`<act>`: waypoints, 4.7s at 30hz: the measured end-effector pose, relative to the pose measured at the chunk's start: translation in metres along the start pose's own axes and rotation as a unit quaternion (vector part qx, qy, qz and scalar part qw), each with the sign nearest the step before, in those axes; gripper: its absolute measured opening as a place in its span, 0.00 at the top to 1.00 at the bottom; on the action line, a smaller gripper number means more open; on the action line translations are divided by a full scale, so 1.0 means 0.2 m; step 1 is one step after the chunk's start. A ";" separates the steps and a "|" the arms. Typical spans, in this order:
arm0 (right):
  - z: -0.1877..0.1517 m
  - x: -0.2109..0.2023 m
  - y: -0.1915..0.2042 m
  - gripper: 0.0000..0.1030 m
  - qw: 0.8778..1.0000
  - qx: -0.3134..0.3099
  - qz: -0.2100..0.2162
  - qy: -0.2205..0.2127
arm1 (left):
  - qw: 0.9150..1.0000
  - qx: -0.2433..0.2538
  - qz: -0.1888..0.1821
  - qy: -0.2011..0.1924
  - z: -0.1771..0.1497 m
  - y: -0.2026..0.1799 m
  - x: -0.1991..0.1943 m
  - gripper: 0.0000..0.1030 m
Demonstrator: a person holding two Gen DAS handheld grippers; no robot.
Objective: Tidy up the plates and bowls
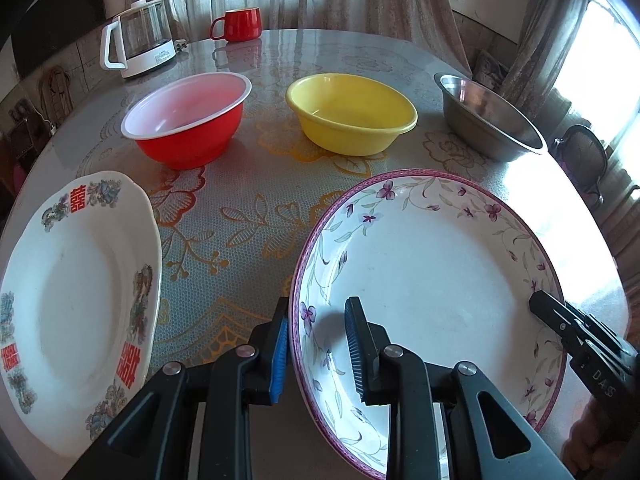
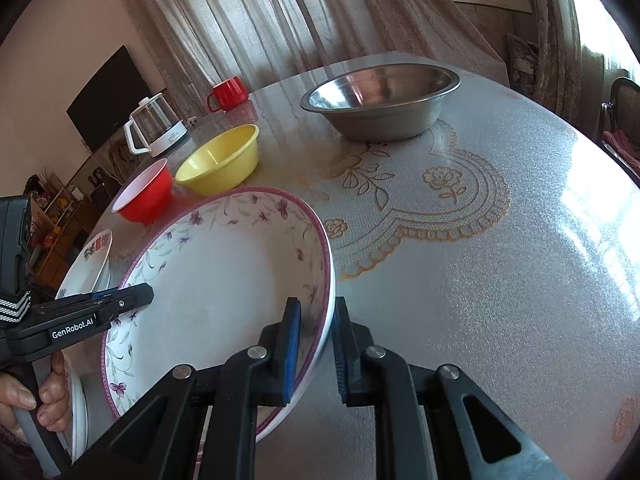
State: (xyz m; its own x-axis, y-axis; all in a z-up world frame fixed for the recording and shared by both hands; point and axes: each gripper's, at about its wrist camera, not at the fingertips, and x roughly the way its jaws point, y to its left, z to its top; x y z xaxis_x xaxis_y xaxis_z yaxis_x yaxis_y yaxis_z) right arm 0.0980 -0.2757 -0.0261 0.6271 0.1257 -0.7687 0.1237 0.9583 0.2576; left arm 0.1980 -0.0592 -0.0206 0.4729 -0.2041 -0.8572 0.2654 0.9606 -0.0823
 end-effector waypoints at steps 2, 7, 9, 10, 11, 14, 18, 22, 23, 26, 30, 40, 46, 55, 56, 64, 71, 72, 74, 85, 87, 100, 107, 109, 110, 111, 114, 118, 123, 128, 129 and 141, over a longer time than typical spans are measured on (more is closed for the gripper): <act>0.00 0.00 0.00 0.86 1.000 -0.001 -0.002 0.001 | 1.000 0.006 -0.004 -0.002 -0.02 0.01 -0.01 0.75; 0.01 0.01 0.00 0.85 1.000 0.009 -0.007 0.007 | 1.000 -0.004 0.008 0.005 0.02 -0.02 0.02 0.74; 0.02 0.01 0.01 0.85 1.000 0.010 -0.011 0.007 | 1.000 -0.006 0.009 0.003 0.02 -0.02 0.02 0.74; 0.01 0.01 0.01 0.85 1.000 0.007 -0.013 0.008 | 1.000 -0.004 0.011 0.002 0.02 -0.02 0.02 0.75; 0.01 0.00 0.02 0.85 1.000 0.000 -0.016 0.010 | 1.000 -0.003 0.013 0.000 0.02 -0.02 0.02 0.76; 0.01 0.00 0.03 0.84 1.000 -0.002 -0.023 0.013 | 1.000 -0.008 0.013 0.001 0.02 0.00 0.02 0.77; 0.00 0.01 0.07 0.84 0.999 -0.011 -0.028 0.016 | 0.999 -0.006 0.033 -0.001 0.00 0.01 0.00 0.78; -0.03 0.00 0.11 0.84 0.999 -0.015 -0.028 0.022 | 0.999 -0.007 0.041 -0.001 -0.03 0.05 -0.03 0.79; -0.03 0.00 0.12 0.84 0.999 -0.014 -0.026 0.024 | 0.999 -0.007 0.043 0.000 -0.04 0.07 -0.04 0.79; -0.05 0.00 0.17 0.84 0.999 -0.027 -0.017 0.025 | 0.999 -0.003 0.046 -0.003 -0.05 0.11 -0.07 0.81; -0.07 0.00 0.21 0.83 0.999 -0.029 -0.018 0.029 | 0.999 -0.007 0.048 -0.005 -0.05 0.17 -0.11 0.81; -0.11 0.00 0.28 0.82 0.998 -0.041 -0.023 0.034 | 0.999 -0.002 0.036 0.000 -0.06 0.21 -0.11 0.90; -0.12 0.00 0.29 0.82 0.998 -0.045 -0.028 0.037 | 0.999 -0.007 0.037 -0.006 -0.10 0.22 -0.13 0.90; -0.12 0.01 0.32 0.80 0.998 -0.046 -0.031 0.030 | 0.999 -0.033 0.014 -0.016 -0.12 0.26 -0.20 0.89; -0.12 0.01 0.32 0.80 0.998 -0.048 -0.032 0.029 | 0.999 -0.034 0.012 -0.016 -0.13 0.27 -0.20 0.89; -0.14 0.00 0.33 0.77 0.998 -0.051 -0.028 0.025 | 0.997 -0.058 -0.011 -0.041 -0.23 0.30 -0.30 0.89; -0.16 -0.02 0.31 0.76 0.999 -0.044 -0.006 0.027 | 0.995 -0.081 -0.022 -0.058 -0.33 0.33 -0.38 0.88; -0.16 -0.03 0.31 0.76 0.999 -0.042 -0.003 0.027 | 0.995 -0.080 -0.022 -0.062 -0.34 0.32 -0.40 0.86; -0.17 -0.04 0.30 0.76 0.999 -0.033 0.005 0.029 | 0.994 -0.075 -0.014 -0.072 -0.37 0.31 -0.43 0.86; -0.15 -0.17 0.32 0.76 0.998 -0.050 -0.020 -0.025 | 0.989 -0.114 0.010 -0.098 -0.45 0.43 -0.51 0.81; -0.14 -0.18 0.36 0.73 0.998 -0.057 -0.014 -0.030 | 0.988 -0.116 0.021 -0.101 -0.46 0.46 -0.52 0.79; -0.08 -0.08 0.70 0.69 0.988 -0.121 0.091 0.003 | 0.979 -0.147 0.079 -0.121 -0.52 0.61 -0.57 0.66; -0.05 0.00 0.81 0.64 0.982 -0.134 0.130 0.031 | 0.975 -0.165 0.084 -0.122 -0.53 0.70 -0.58 0.66; -0.04 0.02 0.84 0.64 0.980 -0.133 0.144 0.039 | 0.973 -0.174 0.086 -0.122 -0.54 0.73 -0.58 0.65; -0.03 0.03 0.85 0.64 0.979 -0.132 0.149 0.042 | 0.972 -0.178 0.088 -0.122 -0.54 0.74 -0.58 0.65; -0.03 0.04 0.86 0.64 0.979 -0.132 0.153 0.044 | 0.972 -0.181 0.090 -0.123 -0.54 0.75 -0.58 0.65; -0.03 0.06 0.90 0.64 0.976 -0.136 0.161 0.050 | 0.971 -0.185 0.093 -0.122 -0.54 0.78 -0.58 0.62; -0.01 0.10 0.93 0.63 0.974 -0.141 0.167 0.058 | 0.970 -0.197 0.086 -0.117 -0.55 0.82 -0.56 0.61; 0.02 0.15 0.97 0.61 0.972 -0.148 0.168 0.067 | 0.969 -0.211 0.066 -0.112 -0.56 0.91 -0.54 0.61; 0.09 0.22 1.01 0.61 0.970 -0.145 0.180 0.070 | 0.963 -0.241 0.042 -0.112 -0.53 1.04 -0.56 0.61; 0.10 0.23 1.01 0.61 0.970 -0.144 0.181 0.070 | 0.962 -0.246 0.039 -0.113 -0.52 1.07 -0.56 0.61; 0.20 0.45 1.17 0.61 0.967 -0.162 0.180 0.080 | 0.945 -0.309 0.023 -0.103 -0.43 1.31 -0.45 0.61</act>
State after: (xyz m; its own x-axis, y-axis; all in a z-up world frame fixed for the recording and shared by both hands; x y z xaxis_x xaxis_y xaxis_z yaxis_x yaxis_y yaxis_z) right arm 0.2141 -0.0506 -0.0107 0.4544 0.4790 -0.7511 -0.3431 0.8722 0.3486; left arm 0.1532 0.2273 -0.0081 0.6430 -0.1315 -0.7545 -0.2697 0.8831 -0.3838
